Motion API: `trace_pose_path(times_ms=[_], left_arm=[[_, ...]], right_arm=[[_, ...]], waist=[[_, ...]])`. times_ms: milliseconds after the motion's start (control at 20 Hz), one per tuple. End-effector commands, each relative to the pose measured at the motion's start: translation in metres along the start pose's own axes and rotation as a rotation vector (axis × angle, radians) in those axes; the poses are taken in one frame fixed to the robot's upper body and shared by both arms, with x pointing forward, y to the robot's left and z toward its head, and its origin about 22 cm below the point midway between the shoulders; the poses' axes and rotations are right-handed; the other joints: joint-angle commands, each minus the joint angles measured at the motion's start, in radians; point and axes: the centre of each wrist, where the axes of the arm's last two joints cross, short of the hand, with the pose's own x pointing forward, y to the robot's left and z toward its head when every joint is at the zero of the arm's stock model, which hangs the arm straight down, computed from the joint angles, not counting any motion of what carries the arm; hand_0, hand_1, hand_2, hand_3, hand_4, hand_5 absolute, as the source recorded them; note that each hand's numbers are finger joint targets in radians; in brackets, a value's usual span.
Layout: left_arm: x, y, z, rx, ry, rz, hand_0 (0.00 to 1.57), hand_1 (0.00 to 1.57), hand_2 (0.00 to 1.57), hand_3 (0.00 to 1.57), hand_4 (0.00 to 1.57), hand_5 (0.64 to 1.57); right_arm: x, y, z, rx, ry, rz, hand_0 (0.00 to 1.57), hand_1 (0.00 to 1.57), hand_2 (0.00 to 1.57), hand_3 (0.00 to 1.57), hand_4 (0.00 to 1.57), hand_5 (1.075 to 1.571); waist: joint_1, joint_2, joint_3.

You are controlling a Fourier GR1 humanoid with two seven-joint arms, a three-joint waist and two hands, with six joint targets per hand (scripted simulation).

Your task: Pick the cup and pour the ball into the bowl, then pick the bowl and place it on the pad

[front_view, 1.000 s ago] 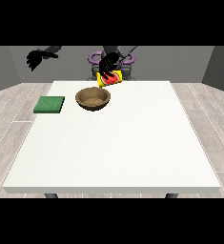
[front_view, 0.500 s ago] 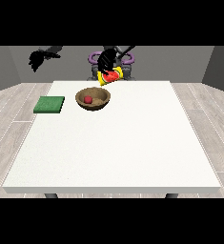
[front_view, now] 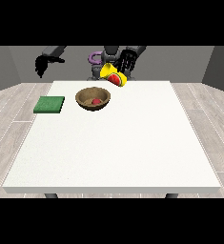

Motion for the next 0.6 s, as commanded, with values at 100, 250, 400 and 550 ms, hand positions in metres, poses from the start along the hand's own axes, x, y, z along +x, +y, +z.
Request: trace_pose_path(times_ms=[100,250,400,550], left_arm=[[-0.035,-0.003,0.024,0.076,0.291,0.631,0.00,0.00,0.00,0.00,0.00,1.541],[-0.041,0.002,0.034,0.079,0.225,0.858,0.00,0.00,0.00,0.00,0.00,1.556],[-0.052,-0.002,0.052,0.063,0.109,1.028,0.00,0.00,0.00,0.00,0.00,1.564],[-0.059,-0.012,0.070,0.012,0.031,1.135,0.00,0.00,0.00,0.00,0.00,1.565]], right_arm=[[-0.001,0.039,-0.020,0.037,-0.048,-0.024,0.00,0.00,0.00,0.00,0.33,1.568],[0.003,0.071,-0.037,0.017,-0.078,-0.031,0.00,0.00,0.00,0.00,0.29,1.570],[-0.003,0.094,-0.040,-0.039,-0.079,-0.028,0.00,0.00,0.00,0.00,0.20,1.571],[-0.022,0.122,-0.036,-0.100,-0.038,-0.053,0.00,0.00,0.00,0.00,0.29,1.570]], waist=[[-0.012,0.124,-0.0091],[0.014,0.143,-0.0024],[0.068,0.164,0.0057],[0.107,0.159,0.0124]])
